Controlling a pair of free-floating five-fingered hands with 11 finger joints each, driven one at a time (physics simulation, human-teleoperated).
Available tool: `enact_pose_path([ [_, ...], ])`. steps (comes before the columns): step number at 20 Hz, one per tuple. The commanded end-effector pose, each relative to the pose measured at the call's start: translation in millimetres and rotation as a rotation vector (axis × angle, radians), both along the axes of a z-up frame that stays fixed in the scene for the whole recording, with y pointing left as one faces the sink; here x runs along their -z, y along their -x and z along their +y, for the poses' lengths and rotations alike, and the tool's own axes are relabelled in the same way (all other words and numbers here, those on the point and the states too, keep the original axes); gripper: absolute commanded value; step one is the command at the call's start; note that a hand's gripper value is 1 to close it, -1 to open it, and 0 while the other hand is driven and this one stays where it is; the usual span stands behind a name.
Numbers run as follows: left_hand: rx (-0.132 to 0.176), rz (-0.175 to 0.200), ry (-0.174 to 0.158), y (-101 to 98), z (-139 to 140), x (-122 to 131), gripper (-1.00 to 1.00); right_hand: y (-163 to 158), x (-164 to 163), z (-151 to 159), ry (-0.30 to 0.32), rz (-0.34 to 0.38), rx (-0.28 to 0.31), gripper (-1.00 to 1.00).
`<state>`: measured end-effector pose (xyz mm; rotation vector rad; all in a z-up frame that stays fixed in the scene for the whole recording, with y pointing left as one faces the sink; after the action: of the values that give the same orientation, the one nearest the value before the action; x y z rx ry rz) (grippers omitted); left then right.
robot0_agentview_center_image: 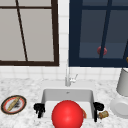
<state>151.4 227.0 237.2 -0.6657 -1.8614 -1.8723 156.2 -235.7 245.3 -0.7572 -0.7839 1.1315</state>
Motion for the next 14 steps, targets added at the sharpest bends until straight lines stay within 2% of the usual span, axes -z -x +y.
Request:
enact_pose_path([
  [1,0.0,0.0,0.0,0.0,0.0,0.0,0.0,2.1,0.0,1.7,-0.125,-0.033,0.075,-1.0],
  [9,0.0,0.0,0.0,0.0,0.0,0.0,0.0,3.6,-2.5,4.4,-0.182,-0.046,0.078,-1.0],
  [10,0.0,0.0,0.0,0.0,0.0,0.0,0.0,5.9,-5.7,2.7,-0.191,-0.027,0.074,-1.0],
  [11,0.0,0.0,0.0,0.0,0.0,0.0,0.0,9.2,-10.1,-2.9,-0.202,-0.018,0.04,-1.0],
  [12,0.0,0.0,0.0,0.0,0.0,0.0,0.0,8.6,-8.6,-10.2,-0.187,-0.032,0.025,-1.0],
  [13,0.0,0.0,0.0,0.0,0.0,0.0,0.0,5.5,-5.5,-4.2,-0.14,-0.035,0.009,-1.0],
  [14,0.0,0.0,0.0,0.0,0.0,0.0,0.0,6.2,-6.2,-1.5,-0.137,-0.025,0.009,-1.0],
])
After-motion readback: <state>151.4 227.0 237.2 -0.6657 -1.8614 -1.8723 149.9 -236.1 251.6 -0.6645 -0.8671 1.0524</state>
